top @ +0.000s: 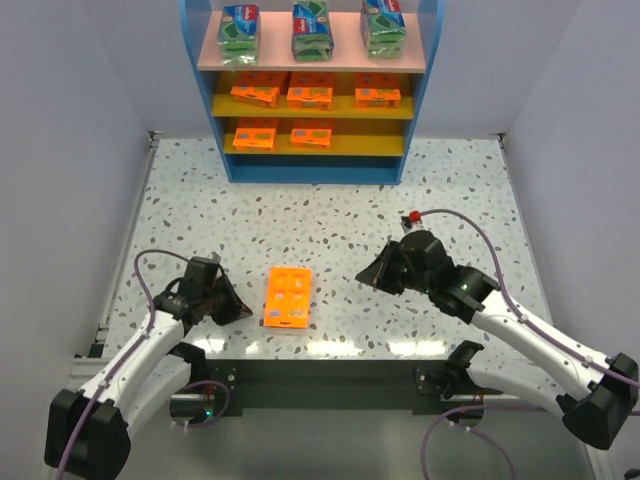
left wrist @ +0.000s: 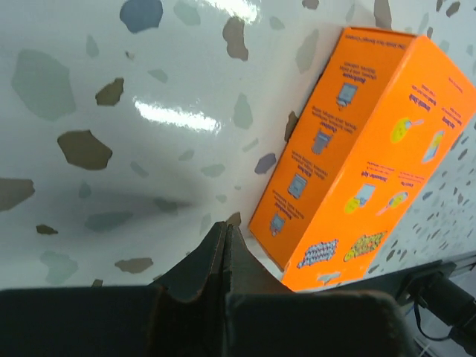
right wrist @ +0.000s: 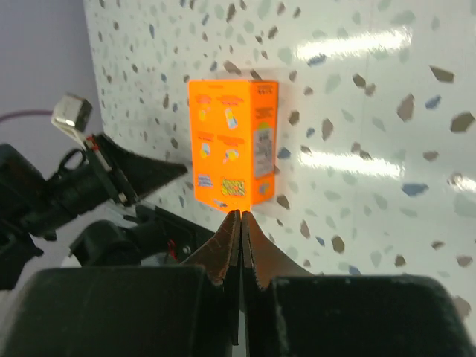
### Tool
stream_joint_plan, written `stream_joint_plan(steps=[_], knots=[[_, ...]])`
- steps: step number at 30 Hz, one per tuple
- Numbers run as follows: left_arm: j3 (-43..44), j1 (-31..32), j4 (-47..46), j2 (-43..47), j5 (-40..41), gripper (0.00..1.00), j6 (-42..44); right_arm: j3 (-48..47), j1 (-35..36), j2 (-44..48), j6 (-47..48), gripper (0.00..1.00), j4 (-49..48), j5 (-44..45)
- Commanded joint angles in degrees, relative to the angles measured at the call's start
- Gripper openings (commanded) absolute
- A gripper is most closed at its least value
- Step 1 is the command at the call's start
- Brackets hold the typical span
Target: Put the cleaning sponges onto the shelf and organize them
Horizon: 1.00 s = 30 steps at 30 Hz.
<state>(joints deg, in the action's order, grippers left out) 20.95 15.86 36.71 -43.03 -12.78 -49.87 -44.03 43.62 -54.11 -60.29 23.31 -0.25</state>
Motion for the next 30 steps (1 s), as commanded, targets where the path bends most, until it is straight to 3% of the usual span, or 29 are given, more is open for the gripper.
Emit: stream_joint_plan(steps=[1, 5, 9, 11, 15, 23, 30], knots=[[-0.91, -0.21, -11.11, -4.68, 3.64, 0.0, 0.73, 0.52, 0.33, 3.83, 2.46, 0.0, 9.11, -2.72], [-1.88, 3.12, -23.94, -13.9, -0.93, 0.0, -1.81, 4.47, 0.42, 2.95, 1.32, 0.06, 11.76, -6.6], [-0.65, 11.63, -32.55, -18.58, 0.2, 0.0, -7.77, 11.05, 0.5, 5.23, -3.06, 0.36, 6.25, -7.92], [-0.74, 13.58, -35.29, -20.77, -0.14, 0.0, -9.8, 12.73, 0.51, 4.89, -4.48, 0.45, 2.73, -9.4], [0.14, 17.62, -40.22, -24.2, -0.67, 0.0, -12.88, 18.61, 0.59, 2.52, -9.04, 0.53, -6.57, -13.71], [2.08, 22.99, -44.18, -29.22, -0.58, 0.0, -15.87, 22.32, 0.6, -3.01, -12.65, 0.6, -22.06, -11.97], [1.99, 22.99, -41.28, -28.17, 0.38, 0.0, -15.09, 19.53, 0.68, -20.9, -11.35, 0.59, -38.77, -11.96]])
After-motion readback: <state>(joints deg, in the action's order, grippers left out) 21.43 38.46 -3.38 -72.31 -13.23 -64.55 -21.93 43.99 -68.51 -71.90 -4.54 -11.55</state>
